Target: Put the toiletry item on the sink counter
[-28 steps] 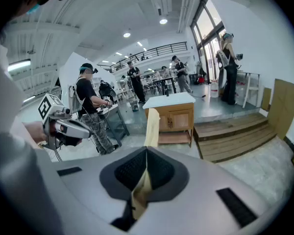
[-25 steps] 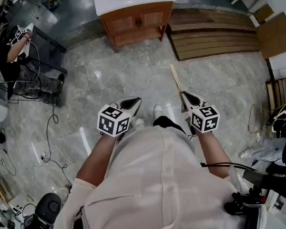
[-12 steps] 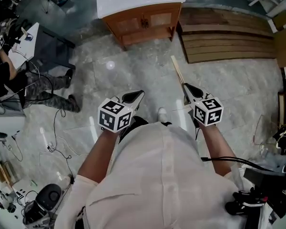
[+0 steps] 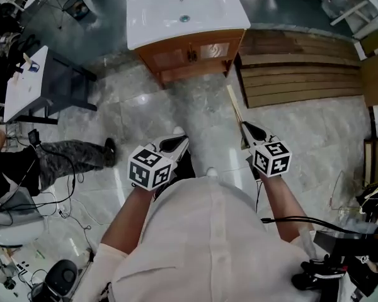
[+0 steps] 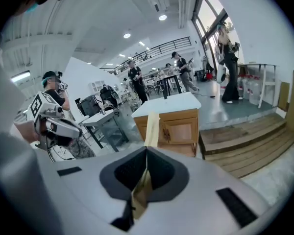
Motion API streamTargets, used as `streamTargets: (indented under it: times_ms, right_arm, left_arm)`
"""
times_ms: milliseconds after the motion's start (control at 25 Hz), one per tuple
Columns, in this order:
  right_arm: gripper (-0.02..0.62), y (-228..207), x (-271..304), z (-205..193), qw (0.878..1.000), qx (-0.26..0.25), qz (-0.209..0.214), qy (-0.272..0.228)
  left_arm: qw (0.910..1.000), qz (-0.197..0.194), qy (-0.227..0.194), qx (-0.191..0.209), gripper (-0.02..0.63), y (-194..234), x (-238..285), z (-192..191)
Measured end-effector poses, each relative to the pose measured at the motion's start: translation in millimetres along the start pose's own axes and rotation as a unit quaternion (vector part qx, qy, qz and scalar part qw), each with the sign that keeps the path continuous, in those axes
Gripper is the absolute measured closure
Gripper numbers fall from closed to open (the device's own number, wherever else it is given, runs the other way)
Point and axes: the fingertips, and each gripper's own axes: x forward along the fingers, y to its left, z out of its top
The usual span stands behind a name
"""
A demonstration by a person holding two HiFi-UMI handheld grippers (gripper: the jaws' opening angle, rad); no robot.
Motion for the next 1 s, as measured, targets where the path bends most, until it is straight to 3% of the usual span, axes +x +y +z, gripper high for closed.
streamTargets:
  times_ms: [320,480,720,1000]
  right_arm:
    - [0.591,-36.1,84.8,102.5,0.999,-0.007,-0.051,-0.01]
    - [0.591,-62.5,129.6,146.5,0.996,0.005,-0.084,-0.028]
    - [0.591,-114.3,185.2,195.8,0.994,0.006,-0.109,-0.024]
    - [0.591,-214.5,277.3,264.6,0.993,-0.017,-0.118,-0.016]
  left_arm:
    - [0.9988,-0.031,-0.008,0.038,0.6,96.7,12.9,98.8]
    - [0.9977,-0.04,-0.003,0.054,0.6,143.8,16.9,128.6]
    - [0.9993,-0.031,-0.005,0.023,0.6,198.7,30.5,159.1]
    - [0.9996,0.022,-0.011,-0.017,0.6,266.4,66.1,211.6]
